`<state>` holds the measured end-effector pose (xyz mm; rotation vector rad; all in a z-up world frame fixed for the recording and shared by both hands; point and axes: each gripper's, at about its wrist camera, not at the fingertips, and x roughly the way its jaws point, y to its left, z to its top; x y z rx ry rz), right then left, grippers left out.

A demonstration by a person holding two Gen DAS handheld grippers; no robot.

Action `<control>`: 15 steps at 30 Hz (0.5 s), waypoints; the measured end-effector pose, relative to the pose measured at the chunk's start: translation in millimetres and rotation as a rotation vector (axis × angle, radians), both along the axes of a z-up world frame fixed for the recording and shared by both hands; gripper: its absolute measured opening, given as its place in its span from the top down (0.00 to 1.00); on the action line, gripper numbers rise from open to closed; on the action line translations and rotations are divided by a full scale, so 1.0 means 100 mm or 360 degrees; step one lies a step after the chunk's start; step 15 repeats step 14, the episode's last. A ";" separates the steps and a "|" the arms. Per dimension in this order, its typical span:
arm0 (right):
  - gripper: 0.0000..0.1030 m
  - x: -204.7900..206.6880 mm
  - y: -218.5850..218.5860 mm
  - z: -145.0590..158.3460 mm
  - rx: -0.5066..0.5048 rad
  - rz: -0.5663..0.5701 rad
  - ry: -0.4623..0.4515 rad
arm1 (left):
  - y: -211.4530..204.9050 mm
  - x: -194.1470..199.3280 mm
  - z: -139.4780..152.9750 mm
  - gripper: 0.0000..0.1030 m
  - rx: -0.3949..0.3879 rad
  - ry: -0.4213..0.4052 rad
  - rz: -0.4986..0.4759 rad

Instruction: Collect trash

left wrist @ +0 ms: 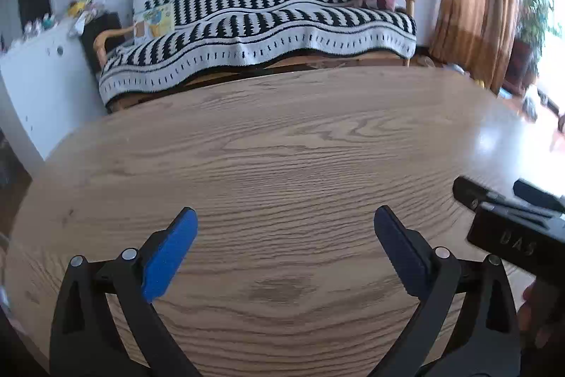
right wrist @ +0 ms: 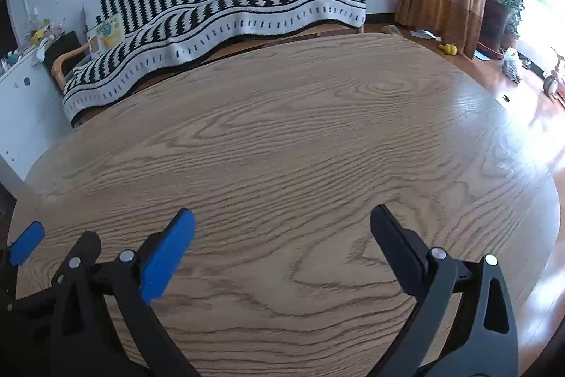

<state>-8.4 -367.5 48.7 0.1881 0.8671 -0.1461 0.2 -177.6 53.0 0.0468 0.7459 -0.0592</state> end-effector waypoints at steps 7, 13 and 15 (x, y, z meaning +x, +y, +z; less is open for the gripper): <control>0.07 0.02 0.01 -0.01 -0.0020 0.0018 0.0017 | 0.01 0.00 -0.04 0.06 -0.0028 -0.0012 -0.0004; 0.07 0.03 0.00 -0.03 -0.0052 0.0019 0.0032 | -0.01 0.09 -0.12 0.06 0.0062 0.0044 -0.0043; 0.07 0.03 0.00 -0.04 -0.0063 0.0015 0.0035 | -0.01 0.11 -0.15 0.06 0.0058 0.0067 -0.0054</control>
